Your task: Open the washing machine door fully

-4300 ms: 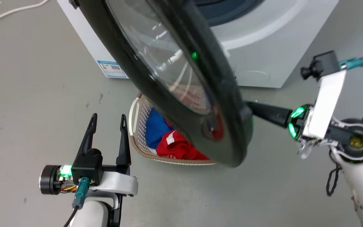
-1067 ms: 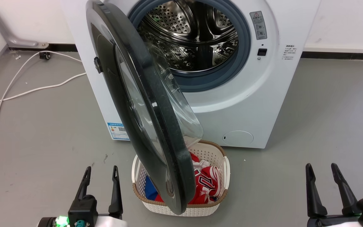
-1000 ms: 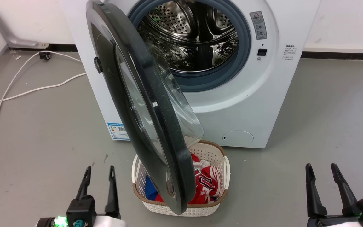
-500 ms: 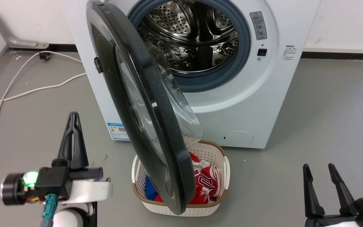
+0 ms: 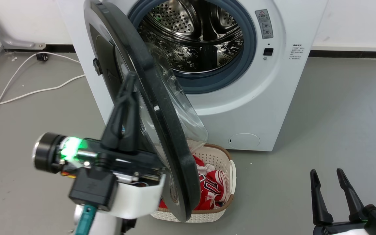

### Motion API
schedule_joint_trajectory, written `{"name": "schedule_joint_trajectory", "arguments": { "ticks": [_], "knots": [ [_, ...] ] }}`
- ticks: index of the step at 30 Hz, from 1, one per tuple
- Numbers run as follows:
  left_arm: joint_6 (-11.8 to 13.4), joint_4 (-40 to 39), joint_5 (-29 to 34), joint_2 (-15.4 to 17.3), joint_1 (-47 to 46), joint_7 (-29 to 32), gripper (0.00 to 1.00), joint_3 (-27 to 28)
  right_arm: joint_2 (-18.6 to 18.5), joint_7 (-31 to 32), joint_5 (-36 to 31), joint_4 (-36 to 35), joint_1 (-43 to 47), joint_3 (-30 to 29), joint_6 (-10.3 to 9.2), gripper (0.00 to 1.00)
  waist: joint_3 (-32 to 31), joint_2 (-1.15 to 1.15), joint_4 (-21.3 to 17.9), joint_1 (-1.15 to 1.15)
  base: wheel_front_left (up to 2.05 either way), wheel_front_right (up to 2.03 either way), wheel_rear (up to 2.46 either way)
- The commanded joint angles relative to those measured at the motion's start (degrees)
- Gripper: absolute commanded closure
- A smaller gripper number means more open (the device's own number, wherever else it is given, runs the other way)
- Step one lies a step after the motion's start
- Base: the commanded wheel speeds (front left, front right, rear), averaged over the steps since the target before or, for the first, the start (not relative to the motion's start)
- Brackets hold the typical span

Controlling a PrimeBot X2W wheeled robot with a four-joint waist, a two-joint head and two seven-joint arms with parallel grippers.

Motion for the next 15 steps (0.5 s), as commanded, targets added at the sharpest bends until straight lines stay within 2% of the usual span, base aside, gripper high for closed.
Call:
{"name": "schedule_joint_trajectory", "arguments": {
  "ticks": [1,15],
  "knots": [
    [-0.4,-0.4,0.4,-0.2,-1.3,-0.1,1.0,-1.8,0.2,-0.1,-0.3,0.0,-0.9,0.2,-0.01,0.0,0.1,0.0,0.0,0.0,0.0,0.0,0.0],
    [-3.1,1.1,0.4,-1.7,-4.0,-0.1,1.0,-18.3,0.2,-0.1,-1.1,0.2,-1.6,1.3,-0.01,0.0,1.3,0.0,-0.4,0.0,0.0,0.0,0.0]
  ]
}}
